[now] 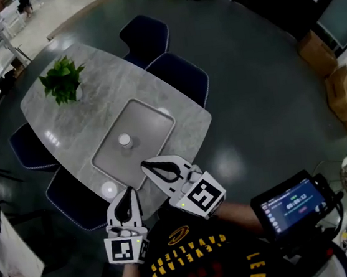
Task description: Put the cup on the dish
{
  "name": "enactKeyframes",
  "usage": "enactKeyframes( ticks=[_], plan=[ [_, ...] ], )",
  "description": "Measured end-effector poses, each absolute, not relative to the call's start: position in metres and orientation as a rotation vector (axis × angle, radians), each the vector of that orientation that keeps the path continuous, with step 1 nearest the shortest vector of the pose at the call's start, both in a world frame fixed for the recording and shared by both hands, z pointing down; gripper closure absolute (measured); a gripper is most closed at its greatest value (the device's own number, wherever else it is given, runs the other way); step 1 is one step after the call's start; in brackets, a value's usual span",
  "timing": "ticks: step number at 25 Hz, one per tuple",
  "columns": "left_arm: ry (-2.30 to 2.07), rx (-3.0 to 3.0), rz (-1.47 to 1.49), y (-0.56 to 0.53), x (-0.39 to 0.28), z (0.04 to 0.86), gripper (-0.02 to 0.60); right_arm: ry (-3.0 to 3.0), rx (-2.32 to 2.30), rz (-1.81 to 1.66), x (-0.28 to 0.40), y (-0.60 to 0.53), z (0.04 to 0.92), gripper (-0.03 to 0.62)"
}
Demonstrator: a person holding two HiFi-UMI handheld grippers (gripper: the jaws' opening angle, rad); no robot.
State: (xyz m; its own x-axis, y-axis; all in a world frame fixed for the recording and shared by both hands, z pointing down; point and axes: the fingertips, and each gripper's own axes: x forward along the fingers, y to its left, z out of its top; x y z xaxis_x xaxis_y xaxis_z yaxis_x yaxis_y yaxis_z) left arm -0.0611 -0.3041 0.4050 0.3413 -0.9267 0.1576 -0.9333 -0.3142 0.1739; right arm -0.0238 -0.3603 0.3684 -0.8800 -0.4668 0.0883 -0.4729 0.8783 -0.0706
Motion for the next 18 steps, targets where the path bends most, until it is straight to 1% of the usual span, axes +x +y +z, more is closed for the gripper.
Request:
enactKeyframes(
  ticks=[18],
  plan=[
    [-1.676, 2.370, 0.055, -0.313, -0.065, 0.414, 0.581, -2.968, 0.726, 0.119, -0.026, -0.371, 0.374, 0.588]
  ],
)
